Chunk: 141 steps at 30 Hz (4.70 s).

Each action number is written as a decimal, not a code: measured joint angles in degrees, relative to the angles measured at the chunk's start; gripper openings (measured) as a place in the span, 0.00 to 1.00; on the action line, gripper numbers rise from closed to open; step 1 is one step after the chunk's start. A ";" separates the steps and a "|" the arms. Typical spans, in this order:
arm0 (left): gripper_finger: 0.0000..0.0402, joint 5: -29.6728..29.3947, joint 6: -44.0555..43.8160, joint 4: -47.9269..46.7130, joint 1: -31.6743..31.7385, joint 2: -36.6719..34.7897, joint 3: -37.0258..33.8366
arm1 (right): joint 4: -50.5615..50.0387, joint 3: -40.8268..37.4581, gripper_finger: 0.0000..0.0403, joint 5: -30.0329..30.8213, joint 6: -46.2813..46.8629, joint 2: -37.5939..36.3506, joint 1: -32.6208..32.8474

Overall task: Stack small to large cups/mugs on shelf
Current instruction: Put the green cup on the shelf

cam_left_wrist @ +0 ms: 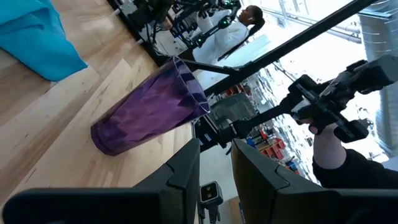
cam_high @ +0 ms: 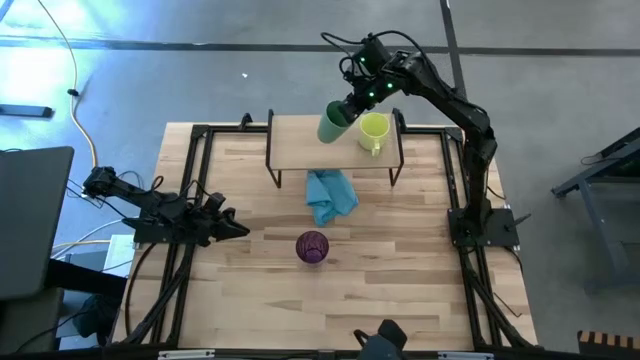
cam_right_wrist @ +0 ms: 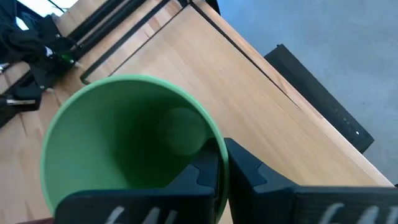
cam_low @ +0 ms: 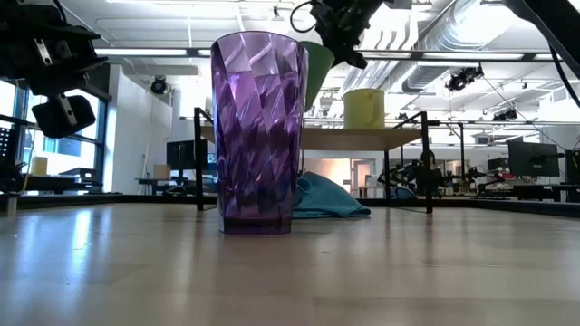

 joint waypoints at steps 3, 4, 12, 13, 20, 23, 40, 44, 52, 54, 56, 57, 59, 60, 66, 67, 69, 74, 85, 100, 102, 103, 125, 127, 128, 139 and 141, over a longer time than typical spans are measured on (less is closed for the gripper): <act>0.21 -0.10 0.00 0.00 0.00 0.00 0.00 | 0.04 0.00 0.00 0.98 -1.04 0.62 0.00; 0.21 -0.30 0.00 0.02 0.01 0.01 0.00 | 0.13 0.00 0.00 1.14 -1.19 0.73 0.00; 0.21 -1.24 -0.02 0.15 0.00 0.02 0.00 | 0.57 0.00 0.00 1.18 -2.57 0.87 0.00; 0.21 -1.44 -0.02 0.19 0.02 0.02 0.00 | 0.55 0.00 0.00 1.18 -2.88 0.87 0.00; 0.21 -2.58 -0.03 0.37 0.02 0.01 0.00 | 0.36 0.00 0.00 3.82 -5.85 0.87 0.83; 0.21 -2.66 -0.07 0.37 0.01 0.01 0.00 | -0.30 0.00 0.00 3.97 -5.99 0.87 0.85; 0.21 -2.98 -0.08 0.46 0.00 0.02 0.00 | 3.36 3.90 0.00 5.32 -6.99 3.66 5.16; 0.21 -3.03 -0.58 0.43 0.02 0.12 -0.02 | 1.78 3.85 0.00 3.48 -5.51 4.50 4.81; 0.21 -3.10 -1.29 0.51 0.02 1.15 -0.04 | -3.46 3.78 0.00 6.27 -5.48 4.39 3.72; 0.21 -3.08 -1.29 0.39 0.02 1.42 -0.04 | -3.73 3.82 0.00 6.39 -5.45 4.16 3.37; 0.21 -3.08 -1.29 0.41 0.02 1.49 -0.04 | -4.17 3.85 0.00 6.89 -5.49 4.15 3.15; 0.21 -3.08 -1.29 0.46 0.02 1.51 -0.04 | -4.33 3.83 0.00 7.01 -5.51 4.16 3.07; 0.21 -3.08 -1.29 0.44 0.02 1.53 -0.04 | -3.46 3.82 0.00 7.58 -5.50 4.16 3.04; 0.21 -3.08 -1.31 0.45 0.02 1.51 -0.04 | -3.02 3.82 0.00 8.00 -5.50 4.17 3.04; 0.21 -2.99 -1.57 0.44 0.00 1.51 -0.04 | -3.26 3.82 0.00 8.33 -5.51 4.33 2.86; 0.21 -2.99 -1.57 0.44 0.02 1.51 -0.04 | -3.34 3.82 0.00 8.33 -5.50 4.49 2.86; 0.21 -2.99 -1.62 0.44 0.02 1.51 -0.04 | -3.95 3.82 0.00 8.53 -5.51 4.84 2.82; 0.21 -2.97 -1.64 0.44 0.01 1.51 -0.04 | -3.86 3.82 0.00 8.52 -5.51 5.77 2.84; 0.21 -2.95 -1.61 0.39 0.02 1.51 -0.04 | -3.65 3.82 0.00 6.90 -4.88 6.00 2.69; 0.21 -2.06 -1.57 0.35 0.02 1.51 -0.03 | -3.66 3.82 0.00 6.49 -4.44 7.19 2.71; 0.21 -2.08 -1.57 0.35 0.02 1.53 -0.02 | -3.66 3.82 0.00 6.49 -4.44 7.19 2.70; 0.21 -2.08 -1.57 0.35 0.02 1.53 -0.02 | -3.68 3.82 0.00 6.48 -4.44 7.20 2.71; 0.21 -2.08 -1.55 0.35 0.02 1.51 -0.02 | -3.97 3.82 0.08 6.56 -4.44 7.36 2.69; 0.21 -2.08 -1.55 0.33 0.02 1.51 -0.02 | -4.08 3.82 0.13 6.56 -4.44 7.38 2.69; 0.21 -2.08 -1.55 0.35 0.02 1.51 -0.02 | -4.18 3.82 0.14 6.54 -4.44 7.38 2.69; 0.21 -2.08 -1.55 0.34 0.01 1.51 -0.02 | -4.24 3.82 0.20 6.58 -4.27 7.38 2.69; 0.21 -2.10 -1.55 0.35 0.02 1.51 -0.02 | -4.62 3.82 0.20 6.59 -4.26 7.37 2.69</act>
